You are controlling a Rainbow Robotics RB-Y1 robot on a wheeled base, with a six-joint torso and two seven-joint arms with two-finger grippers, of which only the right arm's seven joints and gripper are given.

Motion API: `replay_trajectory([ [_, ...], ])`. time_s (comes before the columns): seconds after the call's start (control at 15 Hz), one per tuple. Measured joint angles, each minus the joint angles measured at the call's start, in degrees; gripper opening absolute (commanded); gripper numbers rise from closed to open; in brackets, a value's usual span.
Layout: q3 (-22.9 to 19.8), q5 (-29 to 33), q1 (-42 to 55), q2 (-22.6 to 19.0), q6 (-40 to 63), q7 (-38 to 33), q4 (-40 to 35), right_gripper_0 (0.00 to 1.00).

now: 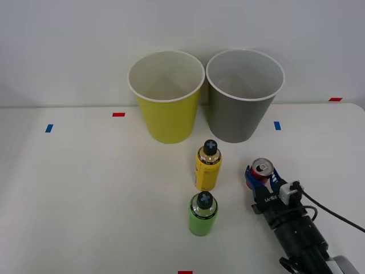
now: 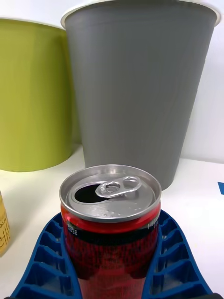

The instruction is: Put cans in the gray bin, plastic bottles in the light green bin

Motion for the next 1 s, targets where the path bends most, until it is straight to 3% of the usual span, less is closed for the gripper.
replay_trajectory([
  [0.2, 2.2, -5.6, 3.1, -2.2, -2.2, 0.3, -2.9, 0.18],
  [0.6, 3.3, -12.8, 14.5, -10.7, 5.0, -1.5, -28.0, 0.18],
  [0.87, 2.0, -26.6, 19.6, -16.4, 17.8, -2.5, -47.5, 0.17],
  [1.0, 0.5, -33.3, 19.0, -17.5, 22.1, -2.7, -52.3, 0.17],
])
